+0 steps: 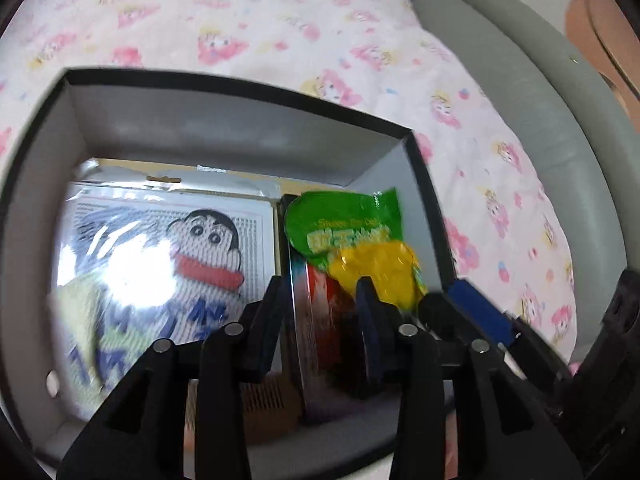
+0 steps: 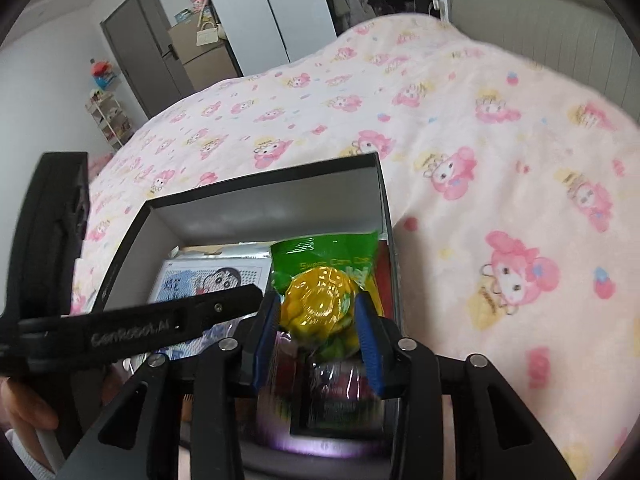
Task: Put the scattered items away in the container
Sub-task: 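Withdraw the right tool from the box toward the scattered items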
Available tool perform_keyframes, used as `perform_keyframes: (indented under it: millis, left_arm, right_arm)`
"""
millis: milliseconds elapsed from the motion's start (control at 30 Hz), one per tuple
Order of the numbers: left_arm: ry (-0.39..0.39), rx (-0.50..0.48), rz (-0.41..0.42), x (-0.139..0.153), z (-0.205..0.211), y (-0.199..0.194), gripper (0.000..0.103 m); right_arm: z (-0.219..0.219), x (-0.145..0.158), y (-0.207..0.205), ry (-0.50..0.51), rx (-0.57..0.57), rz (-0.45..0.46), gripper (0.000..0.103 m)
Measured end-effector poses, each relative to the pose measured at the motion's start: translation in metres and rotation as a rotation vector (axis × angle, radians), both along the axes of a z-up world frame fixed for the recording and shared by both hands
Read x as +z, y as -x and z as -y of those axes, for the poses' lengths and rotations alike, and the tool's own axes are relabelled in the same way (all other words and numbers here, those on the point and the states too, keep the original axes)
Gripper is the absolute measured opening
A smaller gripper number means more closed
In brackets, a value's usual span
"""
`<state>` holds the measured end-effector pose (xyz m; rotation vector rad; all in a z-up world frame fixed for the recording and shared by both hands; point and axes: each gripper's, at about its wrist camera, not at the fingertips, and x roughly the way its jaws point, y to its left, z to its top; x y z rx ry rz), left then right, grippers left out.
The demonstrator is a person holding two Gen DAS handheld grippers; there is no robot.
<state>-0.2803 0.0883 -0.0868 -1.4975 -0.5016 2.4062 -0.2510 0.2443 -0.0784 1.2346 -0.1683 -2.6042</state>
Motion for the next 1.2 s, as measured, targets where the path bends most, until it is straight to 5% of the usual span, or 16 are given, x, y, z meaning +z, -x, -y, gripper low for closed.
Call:
perform_keyframes:
  millis: [500, 867, 1200]
  left_arm:
    - [0.326, -0.05, -0.23, 0.085, 0.002, -0.142, 0.048]
    - [0.344, -0.03, -0.264, 0.093, 0.038, -0.228, 0.048]
    - [0.336, 0.091, -0.236, 0.085, 0.104, -0.274, 0.047]
  right_arm:
    - [0.015, 0.071, -0.128, -0.002, -0.069, -0.112, 0.044]
    - [0.048, 0.079, -0.201, -0.026, -0.054, -0.131, 0.044]
    - [0.112, 0.077, -0.229, -0.046, 0.112, -0.133, 0.044]
